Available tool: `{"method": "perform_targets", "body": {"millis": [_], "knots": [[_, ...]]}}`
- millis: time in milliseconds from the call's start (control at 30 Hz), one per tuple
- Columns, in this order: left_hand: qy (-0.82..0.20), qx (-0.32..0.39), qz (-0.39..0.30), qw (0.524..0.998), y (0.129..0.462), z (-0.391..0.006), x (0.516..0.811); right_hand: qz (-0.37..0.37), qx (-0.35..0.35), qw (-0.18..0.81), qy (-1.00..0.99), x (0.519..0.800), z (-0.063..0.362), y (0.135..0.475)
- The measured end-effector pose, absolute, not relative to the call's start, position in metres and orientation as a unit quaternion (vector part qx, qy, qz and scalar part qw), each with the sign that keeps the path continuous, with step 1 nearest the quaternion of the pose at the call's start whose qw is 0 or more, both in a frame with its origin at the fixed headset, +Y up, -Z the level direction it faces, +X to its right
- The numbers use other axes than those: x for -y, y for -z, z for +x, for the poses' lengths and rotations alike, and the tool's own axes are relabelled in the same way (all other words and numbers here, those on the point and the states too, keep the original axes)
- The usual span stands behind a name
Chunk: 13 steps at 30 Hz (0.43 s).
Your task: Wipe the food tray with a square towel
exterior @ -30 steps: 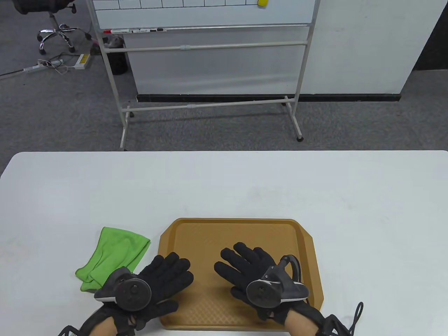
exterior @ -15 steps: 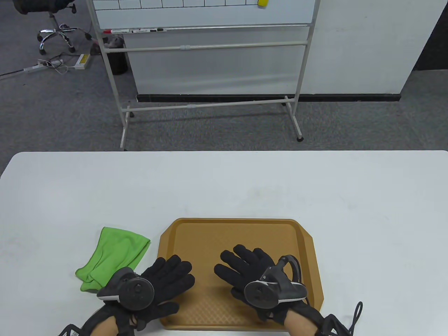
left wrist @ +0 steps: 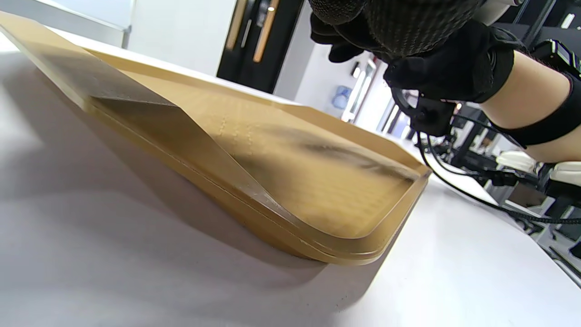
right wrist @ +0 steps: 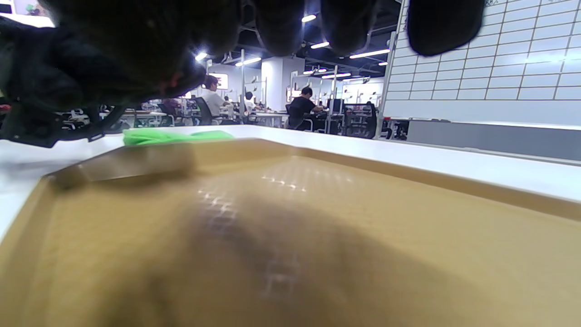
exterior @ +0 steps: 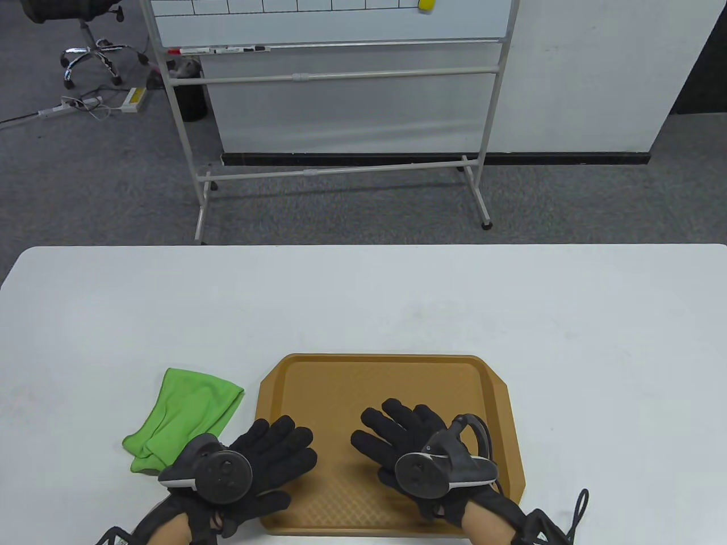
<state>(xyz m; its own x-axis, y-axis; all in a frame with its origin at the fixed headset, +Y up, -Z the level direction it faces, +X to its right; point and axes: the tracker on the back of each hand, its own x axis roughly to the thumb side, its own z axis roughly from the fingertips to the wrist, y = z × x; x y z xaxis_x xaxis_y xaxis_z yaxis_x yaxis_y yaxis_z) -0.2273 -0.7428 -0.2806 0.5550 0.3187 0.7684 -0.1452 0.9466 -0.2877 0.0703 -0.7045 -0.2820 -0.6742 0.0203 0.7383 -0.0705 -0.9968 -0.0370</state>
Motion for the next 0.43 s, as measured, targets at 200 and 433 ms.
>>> {"method": "perform_targets", "body": {"millis": [200,433], "knots": [[-0.133,0.451,-0.098,0.877,0.2806,-0.2284,0.7427,0.396,0.028,0.035,-0.917,0.7045,0.0712,0.2825],[-0.131,0.452,-0.100,0.877,0.2805,-0.2281,0.7427,0.391,0.025,0.037,-0.919,0.7060,0.0722,0.2839]]}}
